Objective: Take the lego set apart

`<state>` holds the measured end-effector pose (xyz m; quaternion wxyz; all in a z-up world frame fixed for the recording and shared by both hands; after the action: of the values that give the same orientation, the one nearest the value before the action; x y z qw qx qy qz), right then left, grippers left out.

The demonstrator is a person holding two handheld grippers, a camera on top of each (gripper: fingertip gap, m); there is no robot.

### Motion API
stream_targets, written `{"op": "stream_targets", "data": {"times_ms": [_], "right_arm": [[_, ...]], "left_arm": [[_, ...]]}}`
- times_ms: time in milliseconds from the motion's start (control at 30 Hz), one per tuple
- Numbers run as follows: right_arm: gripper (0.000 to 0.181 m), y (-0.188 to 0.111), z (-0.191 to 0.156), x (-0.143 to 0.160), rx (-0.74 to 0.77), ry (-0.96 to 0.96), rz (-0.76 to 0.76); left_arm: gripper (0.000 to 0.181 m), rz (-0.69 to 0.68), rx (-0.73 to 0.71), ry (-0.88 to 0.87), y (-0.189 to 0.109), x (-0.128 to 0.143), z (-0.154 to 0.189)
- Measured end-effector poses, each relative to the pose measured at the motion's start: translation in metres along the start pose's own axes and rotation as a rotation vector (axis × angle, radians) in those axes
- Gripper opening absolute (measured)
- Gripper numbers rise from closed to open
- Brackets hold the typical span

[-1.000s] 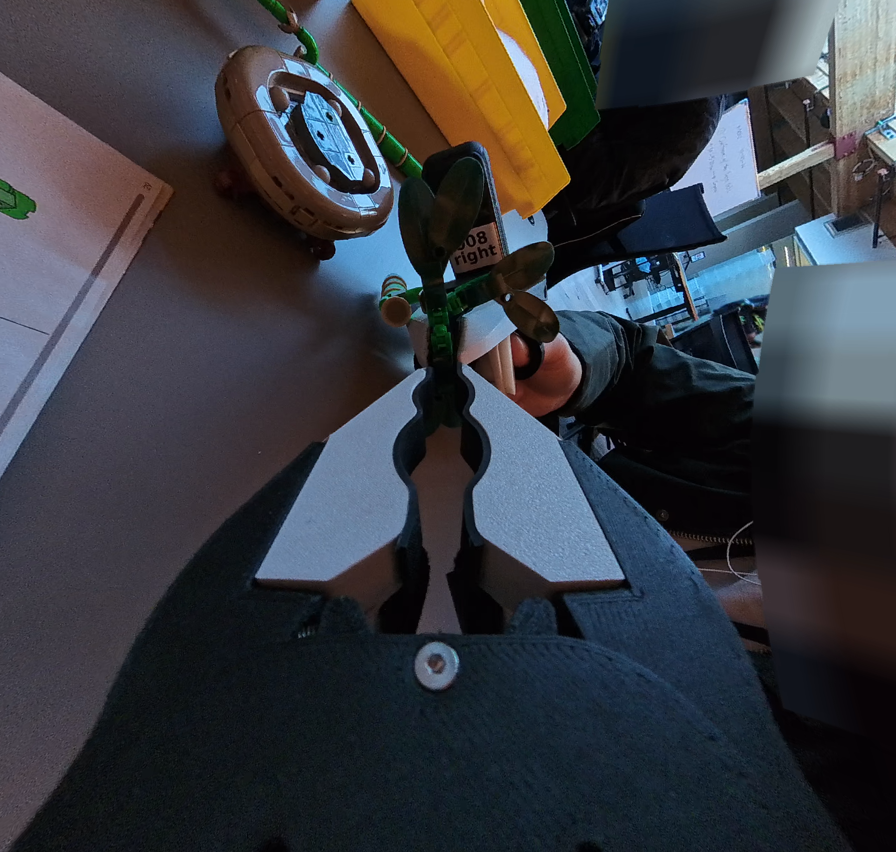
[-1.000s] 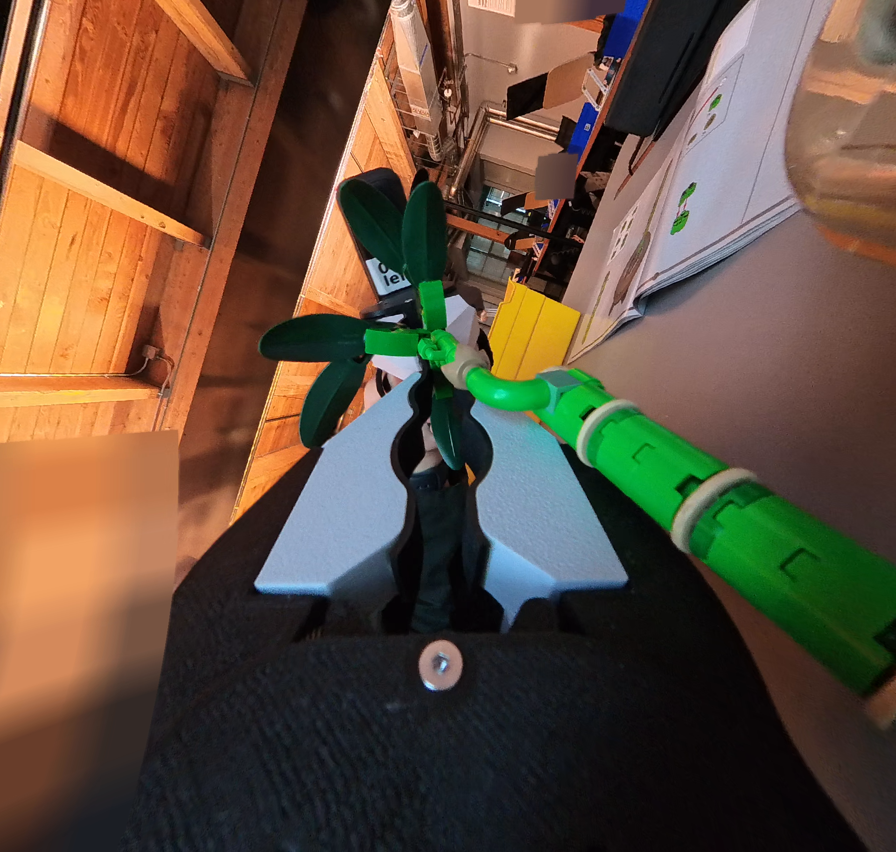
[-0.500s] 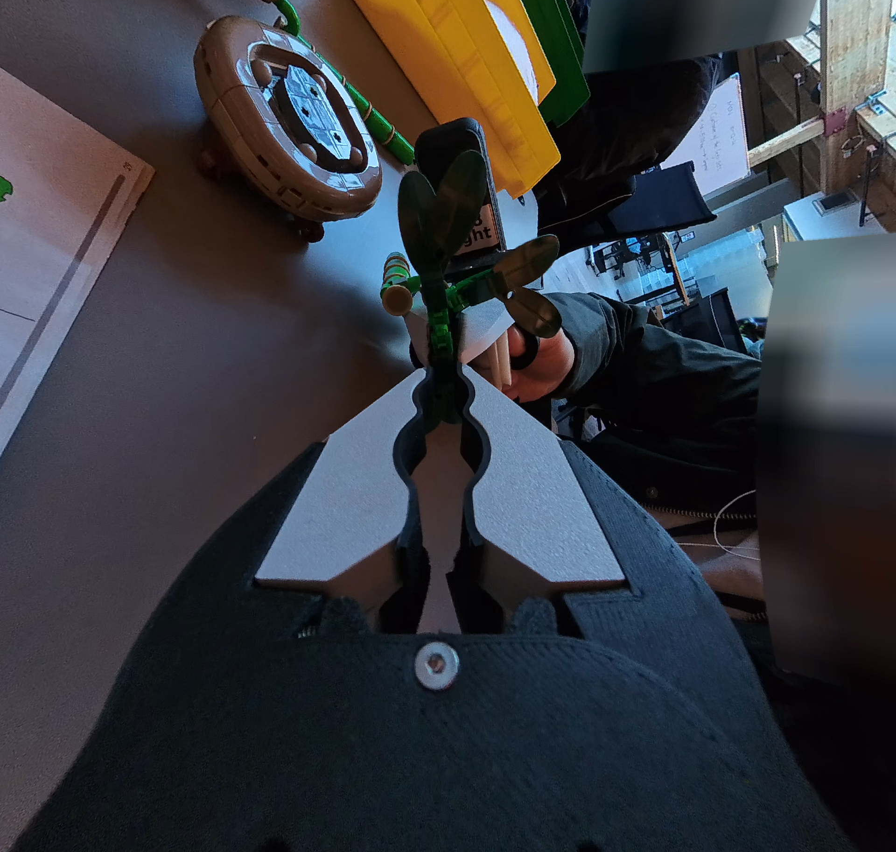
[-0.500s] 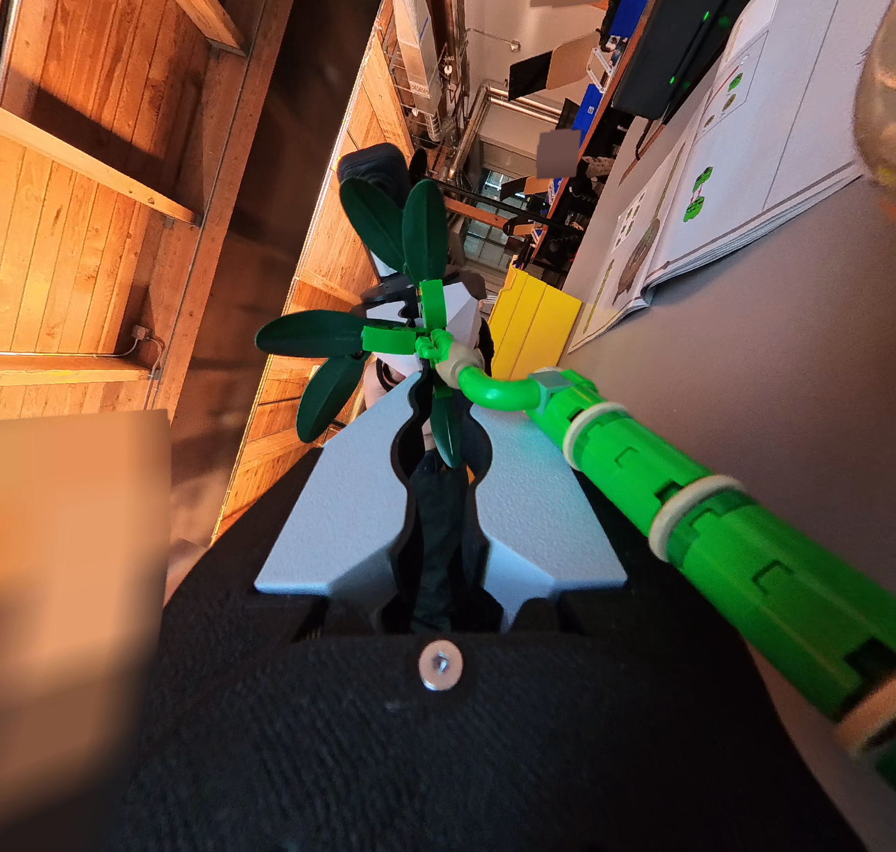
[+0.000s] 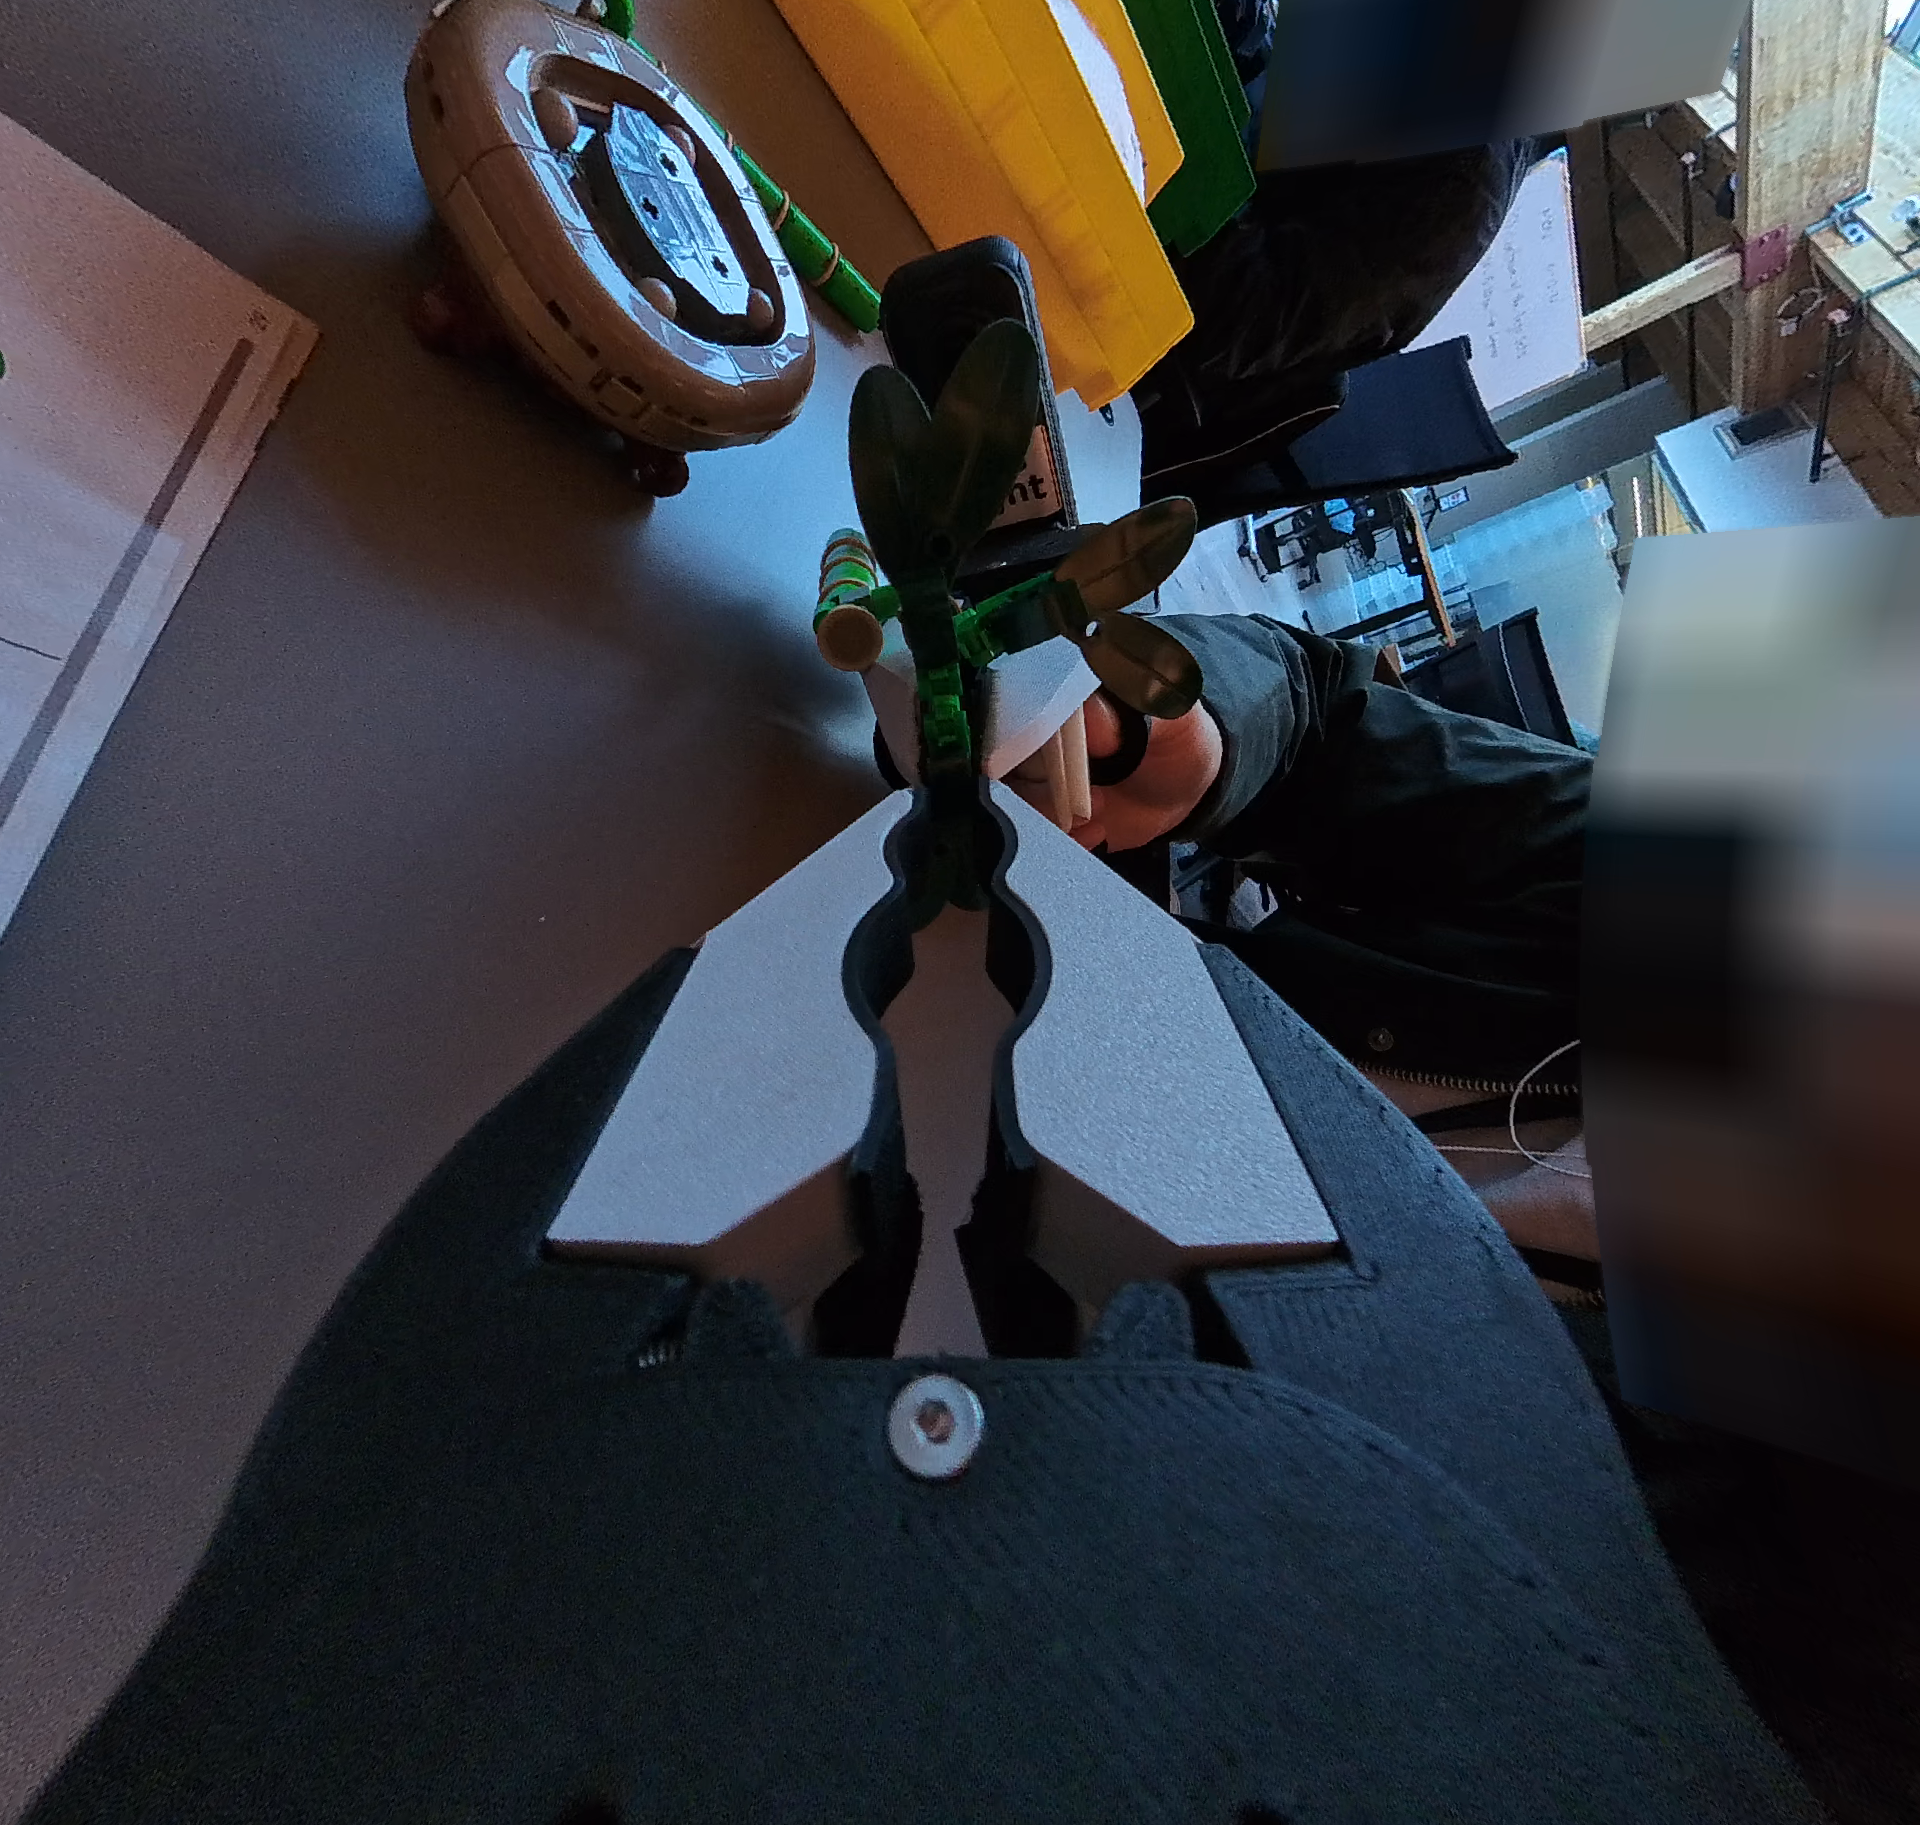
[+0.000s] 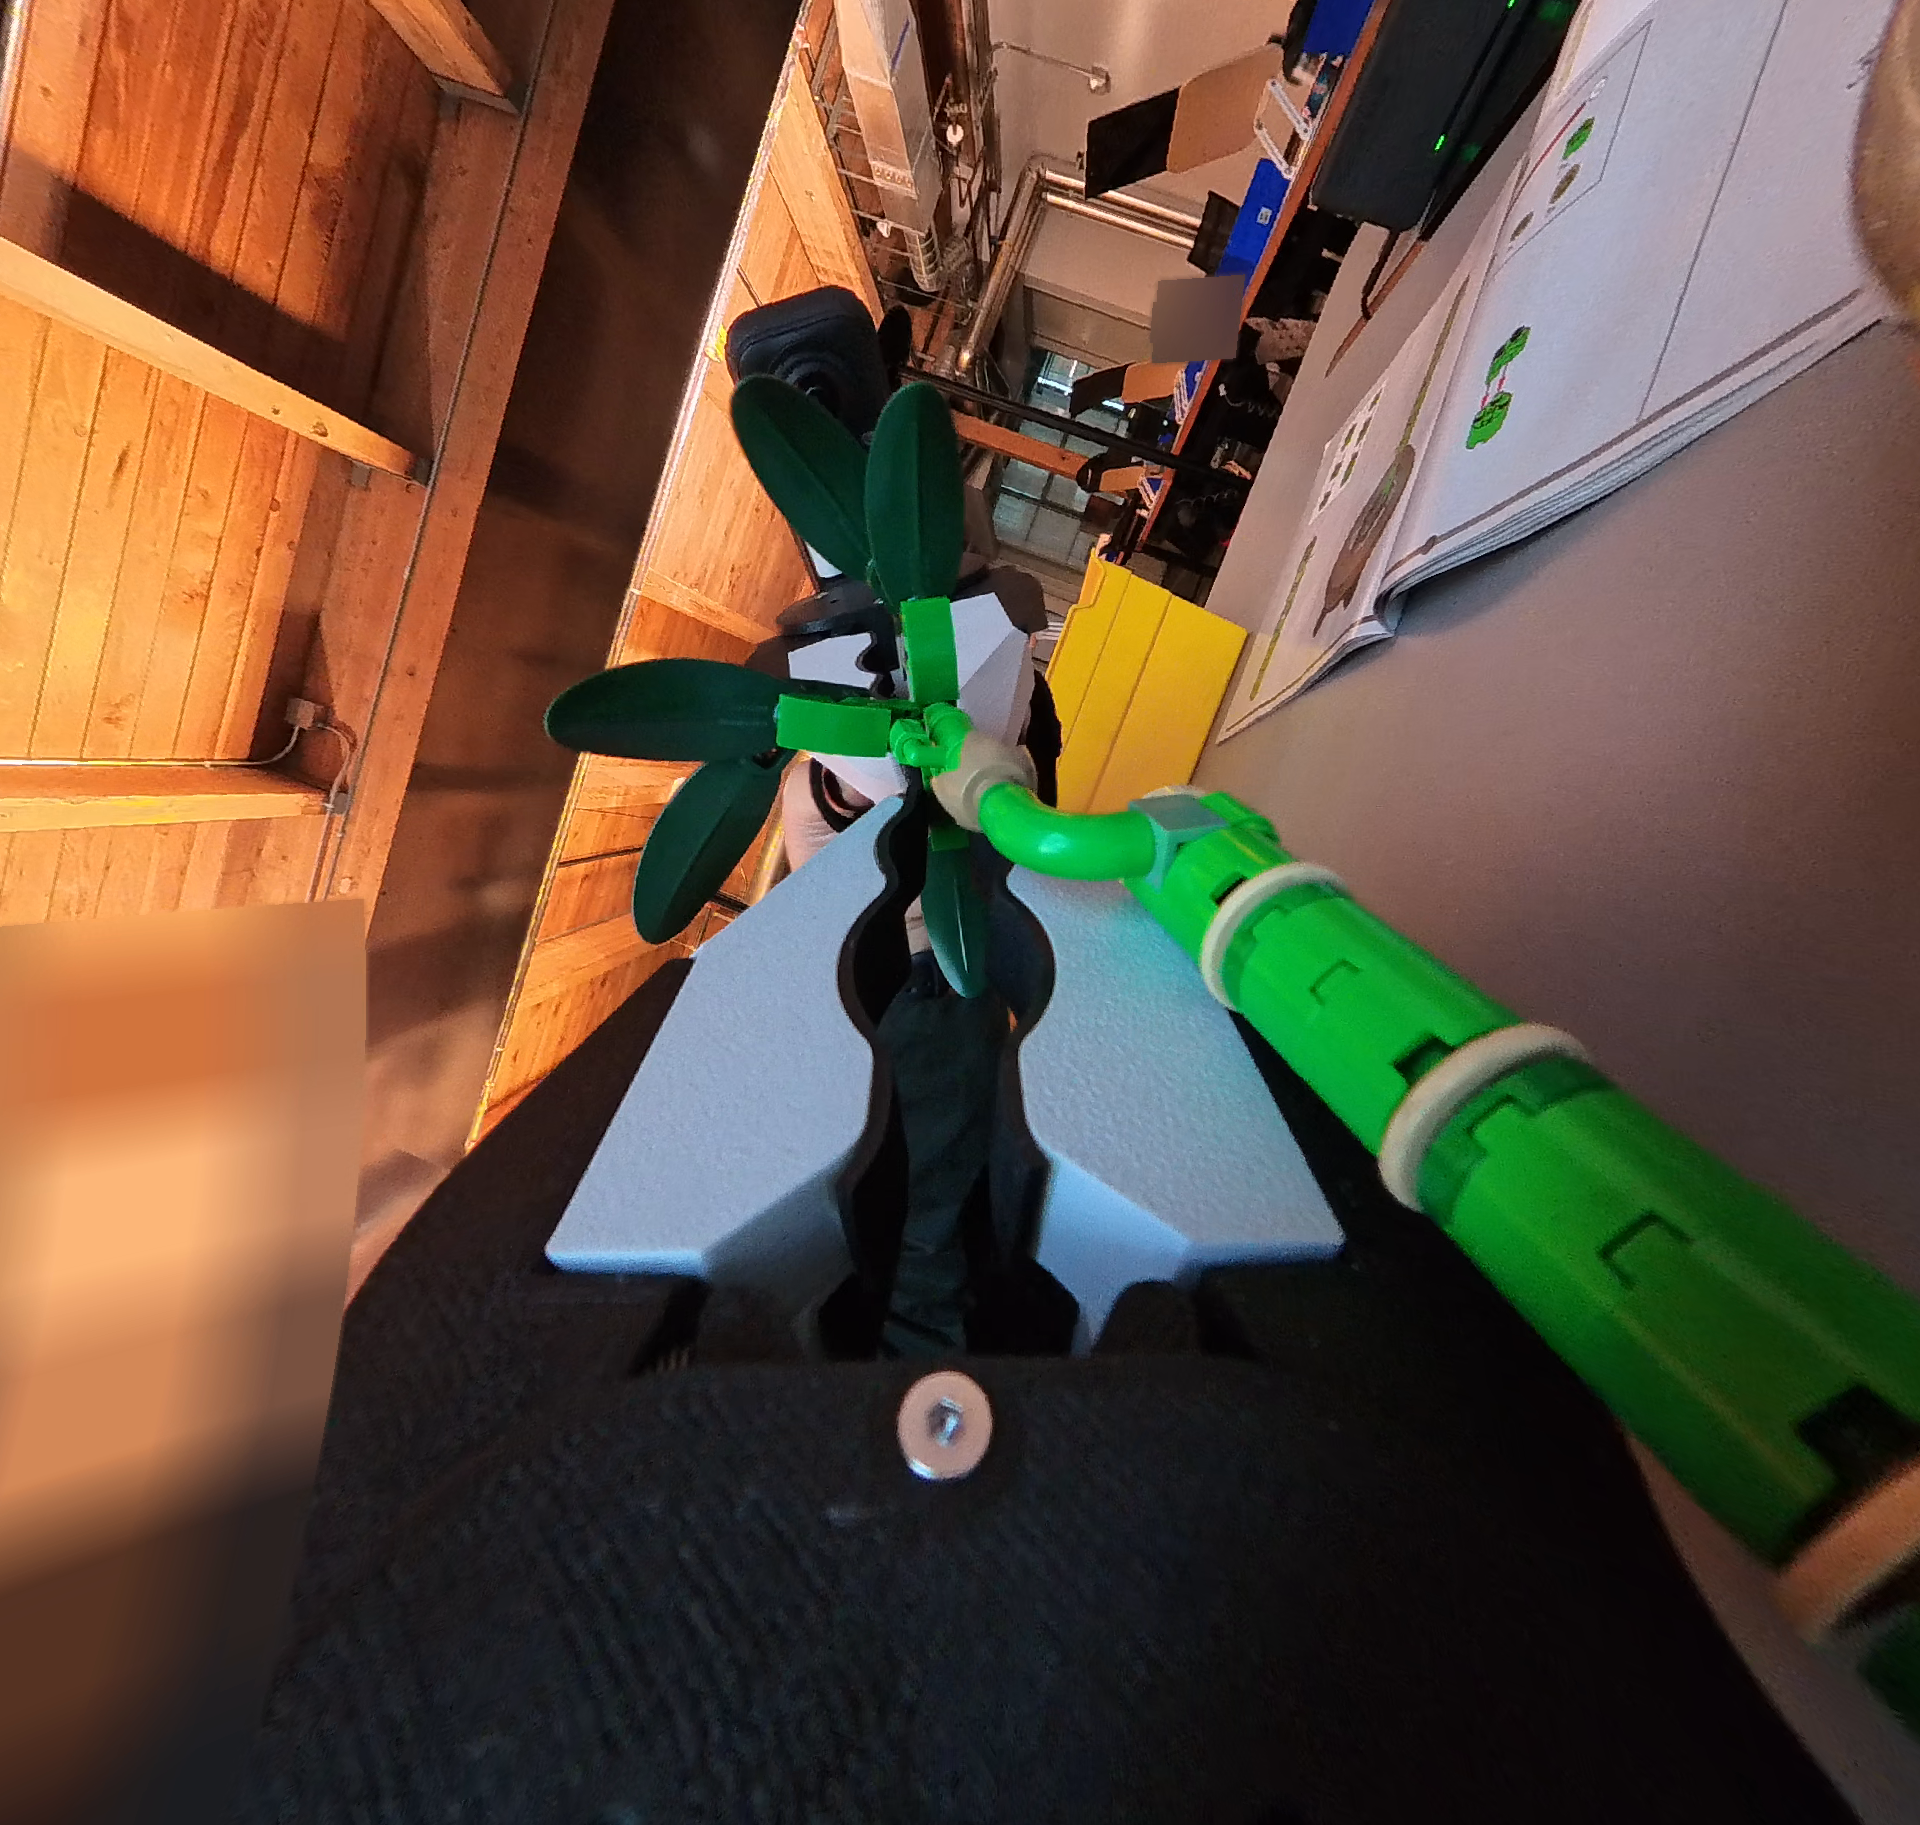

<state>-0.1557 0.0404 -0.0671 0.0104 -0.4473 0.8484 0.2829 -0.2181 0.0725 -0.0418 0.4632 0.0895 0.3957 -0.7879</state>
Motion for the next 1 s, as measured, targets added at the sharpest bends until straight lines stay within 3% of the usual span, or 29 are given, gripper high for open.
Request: {"op": "stream_targets", "data": {"times_ms": [467,633,867,1000], "right_arm": [[0.006,0.001,0.001,0.003,0.001,0.009,-0.011],[0.007,0.005,0.008,0.012,0.055,0.001,-0.127],[0.016,0.008,0.002,0.018,0.263,-0.38,-0.445],[0.008,0.008,-0.009,0.008,0.415,-0.828,-0.584]], "left_arm": [[0.005,-0.014,-0.001,0.007,-0.001,0.002,-0.001],[0.006,-0.071,-0.001,-0.012,-0.003,0.012,-0.009],[0.005,-0.036,-0.055,-0.106,-0.016,0.012,-0.038],[0.006,-0.054,-0.06,-0.096,-0.016,0.015,-0.038]]}}
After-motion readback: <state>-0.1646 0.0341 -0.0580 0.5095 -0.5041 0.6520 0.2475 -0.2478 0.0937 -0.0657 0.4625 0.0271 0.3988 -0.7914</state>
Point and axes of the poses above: each gripper's, where its closed fingertips meet, y out along the fingers, x out of its underside, z = x × y across the jaws, the point moved 4 cm from there along -y, back along the fingers, and after that the axes turned 15 degrees about -x, right-handed, at the moved point
